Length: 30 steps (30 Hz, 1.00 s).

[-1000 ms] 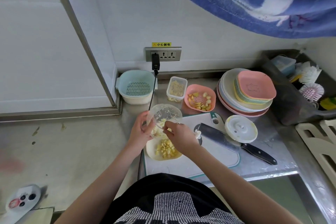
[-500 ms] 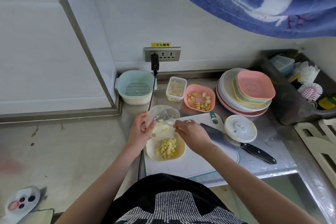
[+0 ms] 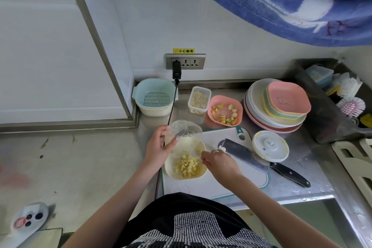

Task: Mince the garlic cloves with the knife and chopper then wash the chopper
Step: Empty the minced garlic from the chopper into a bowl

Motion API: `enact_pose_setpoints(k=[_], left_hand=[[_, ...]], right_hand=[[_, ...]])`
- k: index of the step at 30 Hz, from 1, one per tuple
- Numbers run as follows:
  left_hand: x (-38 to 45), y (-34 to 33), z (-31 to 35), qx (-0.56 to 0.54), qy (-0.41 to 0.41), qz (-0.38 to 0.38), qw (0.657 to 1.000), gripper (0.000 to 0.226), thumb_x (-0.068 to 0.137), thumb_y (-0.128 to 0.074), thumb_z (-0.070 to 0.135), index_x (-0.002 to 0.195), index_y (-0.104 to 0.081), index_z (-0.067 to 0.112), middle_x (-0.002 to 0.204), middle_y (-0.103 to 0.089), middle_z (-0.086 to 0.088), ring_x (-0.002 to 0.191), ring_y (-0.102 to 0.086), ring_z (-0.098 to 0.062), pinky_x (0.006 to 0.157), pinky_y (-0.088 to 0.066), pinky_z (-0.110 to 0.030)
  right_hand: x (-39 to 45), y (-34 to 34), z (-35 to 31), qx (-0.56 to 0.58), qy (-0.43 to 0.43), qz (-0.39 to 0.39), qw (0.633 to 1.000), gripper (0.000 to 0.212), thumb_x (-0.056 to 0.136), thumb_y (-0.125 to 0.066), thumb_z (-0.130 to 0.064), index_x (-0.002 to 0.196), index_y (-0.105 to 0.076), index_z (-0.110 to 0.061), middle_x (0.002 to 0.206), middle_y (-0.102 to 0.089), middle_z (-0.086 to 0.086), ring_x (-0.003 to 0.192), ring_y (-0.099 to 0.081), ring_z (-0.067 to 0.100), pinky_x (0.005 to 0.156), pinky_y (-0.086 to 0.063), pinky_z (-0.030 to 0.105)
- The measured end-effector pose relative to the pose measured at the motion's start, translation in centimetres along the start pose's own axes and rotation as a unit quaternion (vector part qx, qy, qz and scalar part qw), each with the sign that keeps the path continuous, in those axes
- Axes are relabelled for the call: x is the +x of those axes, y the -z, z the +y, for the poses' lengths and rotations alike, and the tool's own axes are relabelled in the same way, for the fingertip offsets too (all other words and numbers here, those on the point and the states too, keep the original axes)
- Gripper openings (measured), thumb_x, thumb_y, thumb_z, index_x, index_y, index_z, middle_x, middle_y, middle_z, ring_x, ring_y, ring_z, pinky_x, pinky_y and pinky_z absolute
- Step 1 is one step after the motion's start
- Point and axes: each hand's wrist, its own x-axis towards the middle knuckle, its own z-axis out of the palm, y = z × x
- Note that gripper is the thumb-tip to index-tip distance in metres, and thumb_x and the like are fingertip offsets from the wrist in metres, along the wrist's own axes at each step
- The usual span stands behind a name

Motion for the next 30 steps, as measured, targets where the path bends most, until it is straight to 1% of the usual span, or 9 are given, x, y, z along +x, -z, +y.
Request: enact_pose_setpoints(k=[2,4,8,12,16,18,21,27,30], left_hand=[[0.0,0.0,0.0,-0.017,0.001,-0.002,1.0,0.042,0.086,-0.069,0.027,0.122,-0.046,0.029,0.126,-0.053,-0.003,0.111,-0.058,-0.02,0.061,-0.055,-0.022],[-0.1,0.1,0.0,-0.044,0.021,-0.006,0.999,0.043,0.086,-0.069,0.033,0.122,-0.046,0.031,0.127,-0.053,-0.002,0.108,-0.06,-0.019,0.062,-0.058,-0.031],[-0.3,0.0,0.6,-0.128,0.09,-0.012,0.988,0.044,0.08,-0.065,0.044,0.118,-0.049,0.029,0.122,-0.059,0.005,0.104,-0.061,-0.011,0.083,-0.055,-0.053],[0.0,-0.1,1.3,-0.18,0.126,-0.005,0.976,0.05,0.079,-0.066,0.043,0.121,-0.048,0.023,0.122,-0.059,0.004,0.111,-0.06,-0.013,0.085,-0.056,-0.049],[0.2,0.4,1.2,-0.218,0.138,0.019,0.966,0.044,0.083,-0.065,0.033,0.121,-0.045,0.022,0.122,-0.058,-0.009,0.111,-0.06,-0.019,0.082,-0.057,-0.048],[0.0,0.6,1.1,-0.219,0.133,0.008,0.967,0.041,0.077,-0.065,0.034,0.113,-0.047,0.026,0.124,-0.056,-0.006,0.115,-0.058,-0.022,0.08,-0.057,-0.049],[-0.2,0.3,1.1,-0.228,0.129,0.004,0.965,0.026,0.084,-0.063,0.022,0.104,-0.048,0.028,0.119,-0.054,0.004,0.115,-0.056,-0.022,0.078,-0.058,-0.047],[0.1,-0.3,1.5,-0.216,0.124,-0.023,0.968,0.026,0.089,-0.063,0.012,0.104,-0.05,0.028,0.111,-0.058,0.009,0.104,-0.059,-0.011,0.08,-0.056,-0.042],[0.1,-0.3,1.5,-0.196,0.118,-0.032,0.973,0.031,0.087,-0.066,0.012,0.112,-0.051,0.023,0.116,-0.059,0.004,0.096,-0.063,-0.005,0.077,-0.058,-0.042]], right_hand=[[0.4,0.7,-0.4,0.019,-0.001,0.016,1.0,0.017,0.098,-0.045,-0.027,0.101,-0.057,-0.015,0.09,-0.062,0.007,0.088,-0.056,0.028,0.066,-0.045,0.035],[1.4,1.5,-1.4,0.049,0.002,0.043,0.998,0.017,0.098,-0.046,-0.027,0.101,-0.055,-0.013,0.088,-0.061,0.009,0.085,-0.056,0.03,0.064,-0.046,0.036],[3.5,2.5,-4.0,0.107,-0.005,0.044,0.993,0.015,0.097,-0.048,-0.029,0.104,-0.056,-0.018,0.094,-0.065,0.009,0.086,-0.058,0.032,0.065,-0.047,0.035],[4.1,2.1,-5.8,0.115,-0.01,0.026,0.993,0.015,0.097,-0.047,-0.028,0.104,-0.056,-0.019,0.094,-0.066,0.009,0.087,-0.059,0.032,0.068,-0.049,0.037],[2.6,1.8,-5.0,0.077,0.005,-0.009,0.997,0.018,0.098,-0.047,-0.028,0.108,-0.058,-0.018,0.093,-0.064,0.008,0.087,-0.057,0.027,0.06,-0.034,0.03],[1.5,1.9,-3.8,0.078,0.006,-0.02,0.997,0.018,0.098,-0.048,-0.029,0.107,-0.06,-0.019,0.089,-0.06,0.006,0.083,-0.056,0.025,0.06,-0.034,0.03],[0.6,2.2,-2.0,0.082,-0.007,-0.023,0.996,0.015,0.096,-0.051,-0.029,0.104,-0.061,-0.02,0.096,-0.063,0.006,0.09,-0.058,0.025,0.063,-0.038,0.03],[2.9,2.5,-2.1,0.085,0.0,0.029,0.996,0.013,0.097,-0.049,-0.028,0.103,-0.057,-0.02,0.094,-0.064,0.008,0.087,-0.057,0.028,0.062,-0.043,0.033],[3.9,1.9,-2.6,0.077,0.012,0.009,0.997,0.013,0.097,-0.048,-0.029,0.104,-0.056,-0.022,0.098,-0.063,0.008,0.089,-0.058,0.029,0.066,-0.044,0.034]])
